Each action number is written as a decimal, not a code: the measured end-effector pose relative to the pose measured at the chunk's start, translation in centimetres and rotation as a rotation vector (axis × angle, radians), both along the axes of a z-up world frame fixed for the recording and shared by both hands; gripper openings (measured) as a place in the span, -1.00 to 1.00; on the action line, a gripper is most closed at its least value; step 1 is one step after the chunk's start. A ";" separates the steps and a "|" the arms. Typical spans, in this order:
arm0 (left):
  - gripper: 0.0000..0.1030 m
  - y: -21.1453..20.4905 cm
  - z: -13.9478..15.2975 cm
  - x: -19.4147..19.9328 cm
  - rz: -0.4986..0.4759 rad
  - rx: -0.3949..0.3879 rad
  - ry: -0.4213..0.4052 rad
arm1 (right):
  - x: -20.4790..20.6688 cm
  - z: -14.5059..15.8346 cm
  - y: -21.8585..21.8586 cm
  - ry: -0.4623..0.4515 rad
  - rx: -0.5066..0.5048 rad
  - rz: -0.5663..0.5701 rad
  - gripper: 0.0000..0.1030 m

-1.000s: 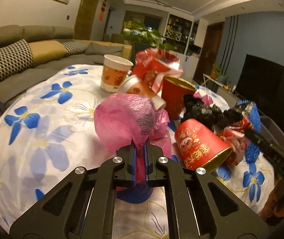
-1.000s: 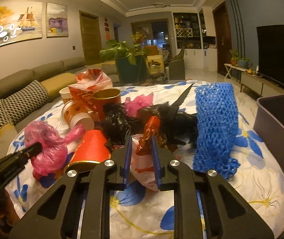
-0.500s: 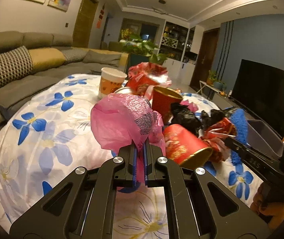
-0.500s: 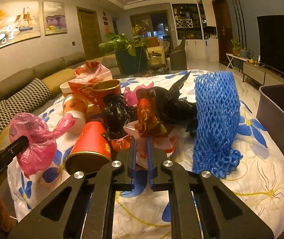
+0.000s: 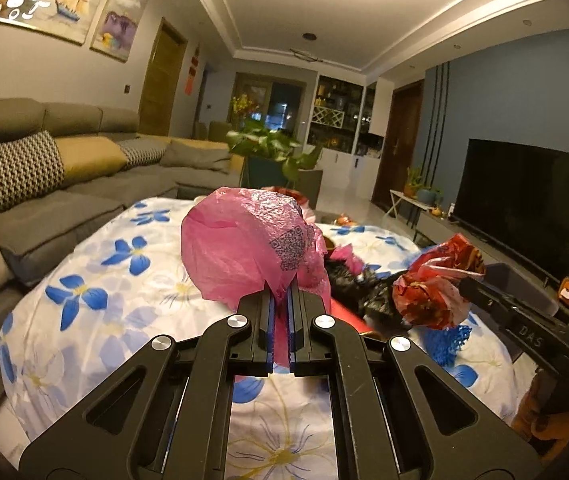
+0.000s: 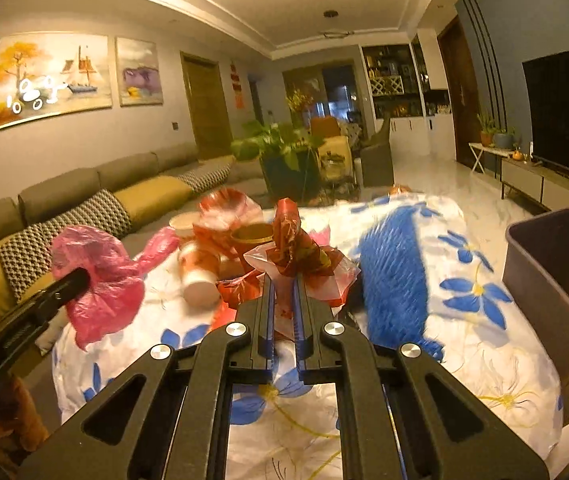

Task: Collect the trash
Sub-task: 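Carry both items over the grey bin and open both tools to drop them, then move both open tools back toward the trash on the table, then grasp the red tin can with the left tool while the right tool grasps the blue foam net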

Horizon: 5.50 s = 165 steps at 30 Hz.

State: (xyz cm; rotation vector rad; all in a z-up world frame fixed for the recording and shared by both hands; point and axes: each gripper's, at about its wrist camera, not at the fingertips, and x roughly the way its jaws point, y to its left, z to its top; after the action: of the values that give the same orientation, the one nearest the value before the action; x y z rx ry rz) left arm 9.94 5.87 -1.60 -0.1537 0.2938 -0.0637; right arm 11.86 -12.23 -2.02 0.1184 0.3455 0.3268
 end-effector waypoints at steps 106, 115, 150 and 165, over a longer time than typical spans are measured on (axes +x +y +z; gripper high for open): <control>0.75 -23.6 1.0 11.8 -0.380 -0.087 -0.003 | 0.1 4.4 -18.4 -0.150 -0.040 -0.562 0.37; 0.75 -17.2 0.8 8.4 -0.287 -0.068 -0.034 | -1.3 3.7 -14.6 -0.163 -0.045 -0.462 0.38; 0.74 -2.9 -7.6 3.3 0.002 0.013 0.025 | 1.5 -3.2 -2.2 -0.081 -0.145 -0.268 0.38; 0.23 -4.1 -9.8 6.1 -0.023 0.074 0.079 | 4.5 -6.3 -1.8 -0.020 -0.121 -0.233 0.14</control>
State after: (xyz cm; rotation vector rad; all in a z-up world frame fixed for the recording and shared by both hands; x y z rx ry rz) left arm 16.01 1.78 -11.43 -0.0796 0.3767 -0.0694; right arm 16.39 -14.06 -8.28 0.0363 0.3275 0.0759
